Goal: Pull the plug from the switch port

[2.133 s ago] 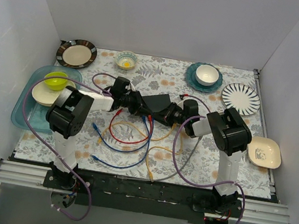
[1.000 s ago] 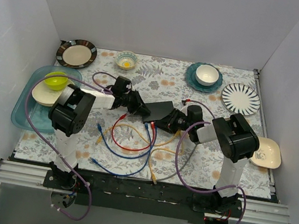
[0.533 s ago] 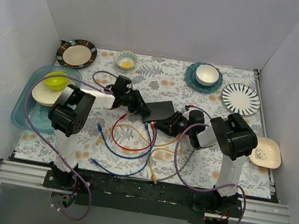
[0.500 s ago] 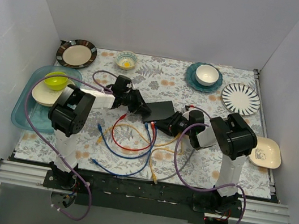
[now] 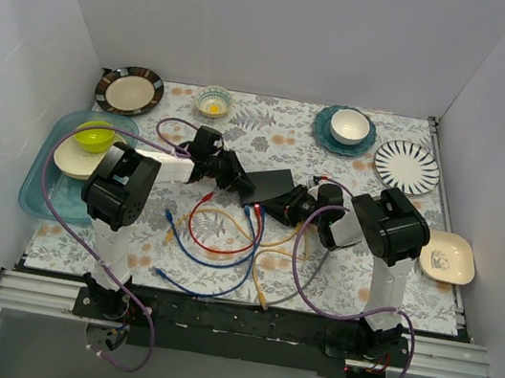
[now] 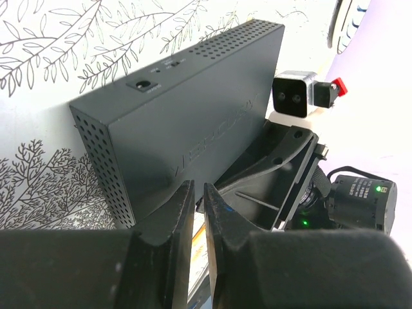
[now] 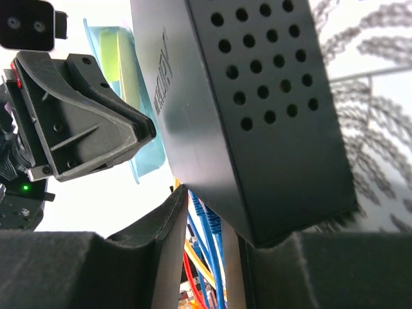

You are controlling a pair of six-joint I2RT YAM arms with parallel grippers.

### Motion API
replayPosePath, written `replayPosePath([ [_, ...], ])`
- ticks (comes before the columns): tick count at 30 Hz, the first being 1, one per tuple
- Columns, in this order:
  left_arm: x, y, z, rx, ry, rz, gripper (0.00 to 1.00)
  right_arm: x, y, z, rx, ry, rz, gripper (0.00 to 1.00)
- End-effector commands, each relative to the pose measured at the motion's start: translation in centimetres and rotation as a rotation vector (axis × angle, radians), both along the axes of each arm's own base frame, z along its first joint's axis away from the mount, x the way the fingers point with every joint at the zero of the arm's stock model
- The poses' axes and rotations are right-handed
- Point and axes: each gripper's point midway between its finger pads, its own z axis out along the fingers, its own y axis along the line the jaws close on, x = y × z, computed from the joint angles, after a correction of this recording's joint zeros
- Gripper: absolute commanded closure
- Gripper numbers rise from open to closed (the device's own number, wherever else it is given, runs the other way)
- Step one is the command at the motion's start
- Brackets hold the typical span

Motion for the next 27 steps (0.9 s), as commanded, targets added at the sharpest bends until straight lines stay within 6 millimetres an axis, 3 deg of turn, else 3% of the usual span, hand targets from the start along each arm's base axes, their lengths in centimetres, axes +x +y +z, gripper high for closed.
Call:
replayPosePath([
  [1,0.2,0.0,0.4,0.0,-0.024,-0.015,0.88,1.1,0.2,-0.4,0.012,0.026,-0.038,0.65],
  [7,0.1,0.0,0.2,-0.001,-0.019,-0.018,0.88,1.4,0.6,-0.5,0.006,0.03,-0.03,0.7],
  [16,-0.3,-0.1,0.4,-0.008,-0.014,-0.024,0.88,0.8,0.9,-1.4,-0.014,0.045,0.004,0.9],
  [19,-1.0,-0.1,1.0,-0.038,-0.005,-0.027,0.88,0.4,0.8,-1.7,-0.019,0.043,0.015,0.98],
  [23,-2.6,-0.8,2.1,-0.107,0.005,-0.05,0.88,0.0,0.8,-2.2,-0.025,0.044,0.024,0.99],
  [27,-4.7,-1.8,1.6,-0.122,0.029,-0.096,0.88,-0.3,0.7,-2.6,-0.027,0.048,0.029,0.99],
])
